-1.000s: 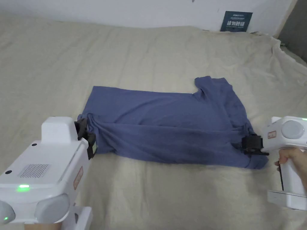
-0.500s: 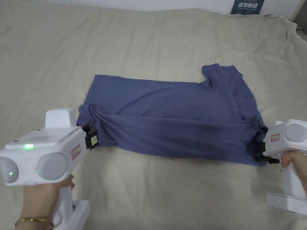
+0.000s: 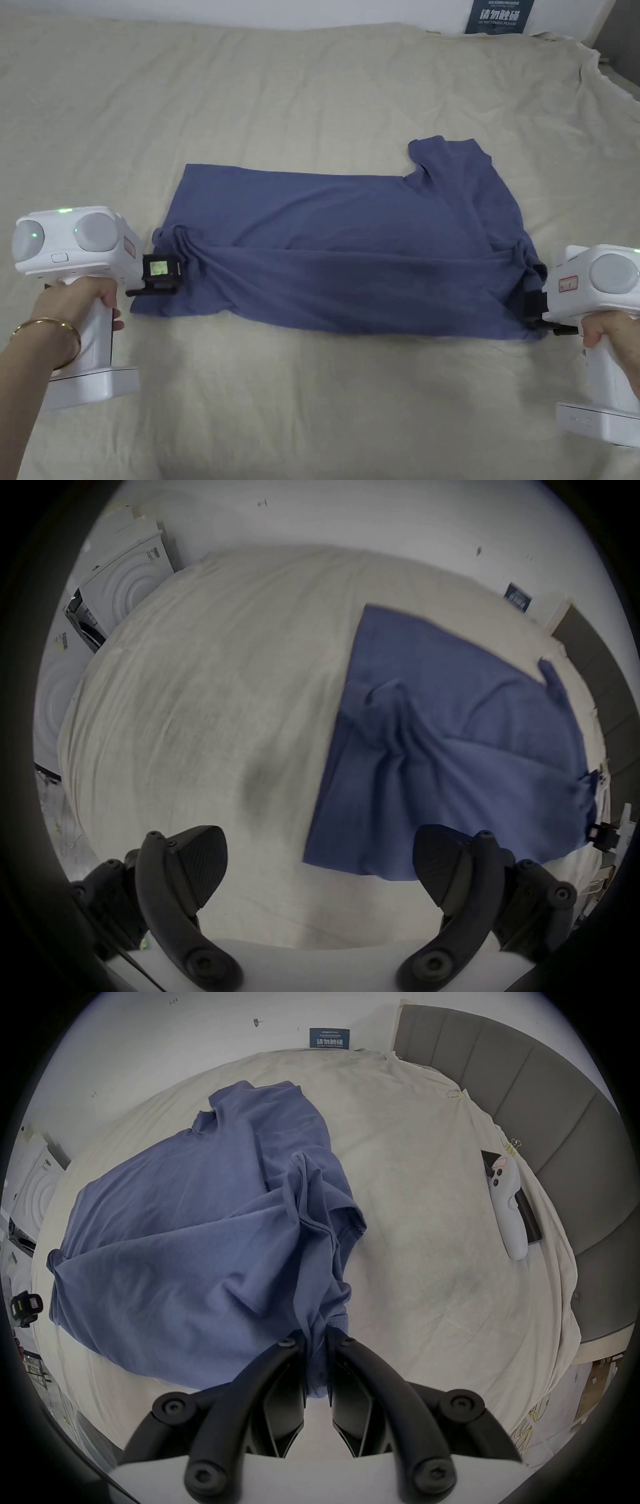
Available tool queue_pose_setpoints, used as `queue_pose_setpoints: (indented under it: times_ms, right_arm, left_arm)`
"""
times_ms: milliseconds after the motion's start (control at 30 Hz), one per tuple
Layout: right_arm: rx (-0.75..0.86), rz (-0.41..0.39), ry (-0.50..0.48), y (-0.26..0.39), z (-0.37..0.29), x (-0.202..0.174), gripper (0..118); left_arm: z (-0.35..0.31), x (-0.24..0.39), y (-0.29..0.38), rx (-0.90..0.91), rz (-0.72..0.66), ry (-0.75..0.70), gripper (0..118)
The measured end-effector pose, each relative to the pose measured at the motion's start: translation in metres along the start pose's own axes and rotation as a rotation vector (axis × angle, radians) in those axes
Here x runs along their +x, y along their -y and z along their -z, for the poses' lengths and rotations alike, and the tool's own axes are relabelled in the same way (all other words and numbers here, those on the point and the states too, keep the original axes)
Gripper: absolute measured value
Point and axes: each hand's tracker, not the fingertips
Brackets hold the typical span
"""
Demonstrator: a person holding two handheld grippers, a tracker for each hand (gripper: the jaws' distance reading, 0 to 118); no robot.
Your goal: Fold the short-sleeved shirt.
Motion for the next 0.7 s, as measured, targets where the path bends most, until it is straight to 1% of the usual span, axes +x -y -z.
queue_pose_setpoints:
  times_ms: [33,67,100,167,200,233,267,300,433,533,633,700]
  right_arm:
    - [-0.001,0.009,-0.005,0.0,0.001,0.001,10]
    - [0.0,0.021,-0.01,0.001,0.002,0.003,10]
    - [0.0,0.027,-0.012,0.001,0.002,0.004,10]
    - [-0.002,0.029,-0.013,0.002,0.001,0.003,10]
    - [-0.004,0.029,-0.013,0.003,0.0,0.002,10]
    - [-0.004,0.03,-0.013,0.003,0.001,0.002,10]
    - [-0.004,0.03,-0.014,0.003,0.001,0.003,10]
    - [-0.006,0.029,-0.013,0.003,0.001,0.002,10]
    - [-0.01,0.028,-0.02,0.001,-0.006,0.005,10]
    - [0.0,0.022,-0.05,-0.002,-0.023,0.015,10]
    - [0.025,0.052,-0.12,-0.002,-0.051,0.03,10]
    - [0.037,0.056,-0.121,0.002,-0.068,0.041,10]
  left_arm:
    - [0.004,0.001,0.0,-0.024,-0.004,-0.016,101]
    - [0.007,0.002,0.001,-0.026,-0.006,-0.018,90]
    - [0.01,0.004,0.002,-0.037,-0.001,-0.018,72]
    - [0.017,0.007,0.006,-0.085,0.006,-0.004,52]
    - [0.017,0.008,0.009,-0.079,-0.004,0.014,41]
    - [0.013,0.01,0.012,-0.049,-0.014,0.02,28]
    - [0.012,0.011,0.013,-0.041,-0.004,0.033,9]
    - [0.011,0.013,0.014,-0.037,0.02,0.042,1]
    - [-0.004,0.009,0.011,-0.057,0.049,0.044,0]
    - [-0.031,-0.013,0.005,0.015,-0.034,0.088,0]
    - [-0.063,-0.041,0.004,0.056,-0.094,0.174,0]
    - [-0.083,-0.058,0.013,0.076,-0.134,0.23,0]
